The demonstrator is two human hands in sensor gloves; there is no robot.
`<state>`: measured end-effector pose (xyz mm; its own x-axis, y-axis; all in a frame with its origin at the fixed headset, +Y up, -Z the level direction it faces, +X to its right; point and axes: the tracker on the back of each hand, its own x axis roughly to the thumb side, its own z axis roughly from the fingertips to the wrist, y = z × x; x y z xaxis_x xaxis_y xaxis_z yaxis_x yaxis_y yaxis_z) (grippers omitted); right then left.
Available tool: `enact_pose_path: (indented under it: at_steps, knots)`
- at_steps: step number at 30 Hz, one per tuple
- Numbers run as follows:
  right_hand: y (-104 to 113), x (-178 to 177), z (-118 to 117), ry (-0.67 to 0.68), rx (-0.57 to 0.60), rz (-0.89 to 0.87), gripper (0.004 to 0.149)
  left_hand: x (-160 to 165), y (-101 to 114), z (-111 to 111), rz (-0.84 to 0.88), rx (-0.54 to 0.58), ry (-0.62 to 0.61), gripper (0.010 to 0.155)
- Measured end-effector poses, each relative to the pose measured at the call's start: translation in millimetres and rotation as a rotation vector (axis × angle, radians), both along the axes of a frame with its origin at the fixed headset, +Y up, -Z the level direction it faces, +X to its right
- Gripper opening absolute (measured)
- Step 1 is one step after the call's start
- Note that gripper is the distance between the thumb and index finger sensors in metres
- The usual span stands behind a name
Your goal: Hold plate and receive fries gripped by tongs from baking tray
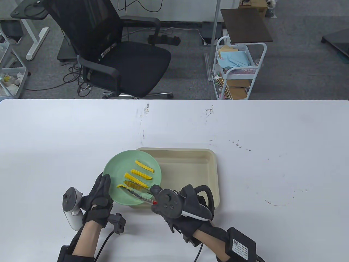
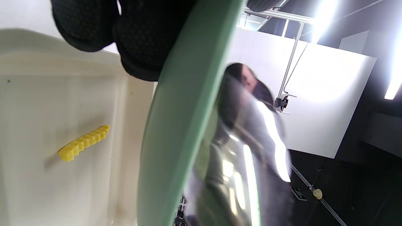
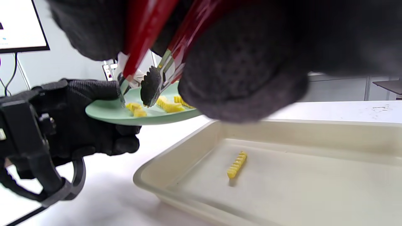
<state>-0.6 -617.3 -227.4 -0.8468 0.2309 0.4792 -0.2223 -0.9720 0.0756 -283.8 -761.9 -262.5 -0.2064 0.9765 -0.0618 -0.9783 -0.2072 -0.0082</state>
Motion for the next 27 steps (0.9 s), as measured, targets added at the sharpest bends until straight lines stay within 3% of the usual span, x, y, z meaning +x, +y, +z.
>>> enact_pose_path:
  at_steps: [4, 9, 16, 22, 27]
  knots:
    - [6, 21, 0, -0.068, 0.054, -0.089, 0.061, 0, 0, 0, -0.002, 0.0, 0.004, 0.061]
    - [9, 58, -6, -0.259, 0.164, -0.113, 0.069, 0, 0, 0, -0.003, 0.001, 0.005, 0.061]
    - [-18, 89, -23, -0.455, 0.116, 0.018, 0.072, -1, 0, 0, -0.002, 0.001, 0.009, 0.061]
    - [-53, 88, -38, -0.448, -0.025, 0.09, 0.072, -1, 0, 0, 0.009, 0.002, 0.008, 0.061]
    - [-73, 69, -42, -0.367, -0.087, 0.158, 0.074, -2, 0, 1, 0.011, 0.0, 0.009, 0.061]
